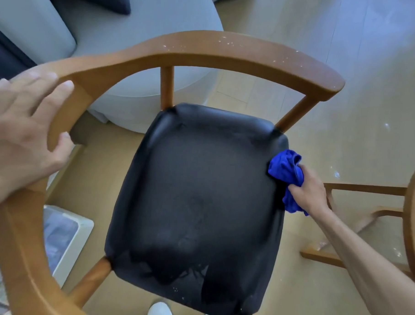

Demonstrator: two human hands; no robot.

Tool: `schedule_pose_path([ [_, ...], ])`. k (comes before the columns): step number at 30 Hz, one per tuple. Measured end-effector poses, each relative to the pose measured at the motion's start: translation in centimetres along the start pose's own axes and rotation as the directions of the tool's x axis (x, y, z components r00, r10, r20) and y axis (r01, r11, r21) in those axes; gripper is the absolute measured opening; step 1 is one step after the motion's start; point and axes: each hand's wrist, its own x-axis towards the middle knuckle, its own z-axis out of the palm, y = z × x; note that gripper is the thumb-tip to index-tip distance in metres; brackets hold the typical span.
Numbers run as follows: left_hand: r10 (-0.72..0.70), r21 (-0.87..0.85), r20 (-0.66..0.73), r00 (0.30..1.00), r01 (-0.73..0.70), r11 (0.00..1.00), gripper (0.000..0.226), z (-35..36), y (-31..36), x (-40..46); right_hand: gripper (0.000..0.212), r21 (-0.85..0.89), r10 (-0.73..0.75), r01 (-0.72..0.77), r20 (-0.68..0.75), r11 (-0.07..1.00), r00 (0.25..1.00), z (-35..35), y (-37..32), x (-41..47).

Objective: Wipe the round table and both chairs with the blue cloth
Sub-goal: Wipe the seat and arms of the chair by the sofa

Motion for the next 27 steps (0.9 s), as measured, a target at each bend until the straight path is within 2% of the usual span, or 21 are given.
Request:
schedule_pose_path([
  [3, 0.048, 0.003, -0.102, 0.994, -0.048, 0.999, 0.079, -1.7, 2.2, -0.4, 0.052, -0.052, -0.042, 0.047, 0.096, 0.998, 0.994, 0.9, 1.1, -7.1],
  [6, 0.044, -0.011, -0.163, 0.986, -0.047, 0.999, 0.071, -3.6, 4.0, -1.3, 0.055, -0.106, -0.185, 0.221, 0.274, 0.97, 0.944, 1.8, 1.7, -14.3],
  [8, 0.029, -0.025, -0.172, 0.985, -0.033, 0.999, 0.069, -4.4, 4.7, -1.6, 0.055, -0.162, -0.274, 0.385, 0.464, 0.909, 0.842, 2.4, 1.3, -18.0],
  [11, 0.009, 0.006, -0.144, 0.99, -0.008, 1.0, 0.069, -5.2, 5.0, -1.9, 0.057, -0.224, -0.294, 0.594, 0.704, 0.772, 0.647, 3.3, -0.3, -20.4],
  [13, -0.003, 0.007, -0.117, 0.993, 0.004, 1.0, 0.069, -5.4, 5.1, -2.0, 0.057, -0.226, -0.332, 0.7, 0.755, 0.677, 0.565, 3.9, -2.8, -20.4],
  [16, -0.013, 0.017, -0.117, 0.993, 0.015, 1.0, 0.067, -5.2, 5.0, -2.1, 0.056, -0.195, -0.482, 0.825, 0.731, 0.53, 0.483, 7.4, -8.4, -19.9],
  [19, -0.008, 0.029, -0.111, 0.994, 0.011, 1.0, 0.067, -5.0, 4.8, -2.1, 0.054, -0.197, -0.608, 0.841, 0.61, 0.504, 0.508, 13.3, -16.2, -18.9],
  [22, -0.015, 0.017, -0.122, 0.992, 0.017, 1.0, 0.069, -4.9, 4.5, -2.0, 0.052, -0.262, -0.626, 0.811, 0.528, 0.523, 0.574, 18.8, -23.3, -18.1],
  [24, -0.022, 0.01, -0.13, 0.991, 0.023, 1.0, 0.07, -4.7, 4.5, -1.9, 0.051, -0.32, -0.591, 0.792, 0.534, 0.521, 0.605, 20.9, -25.7, -18.3],
  [27, -0.029, 0.0, -0.121, 0.992, 0.029, 1.0, 0.07, -4.7, 4.4, -2.0, 0.049, -0.335, -0.581, 0.824, 0.59, 0.456, 0.561, 21.4, -25.0, -19.8],
])
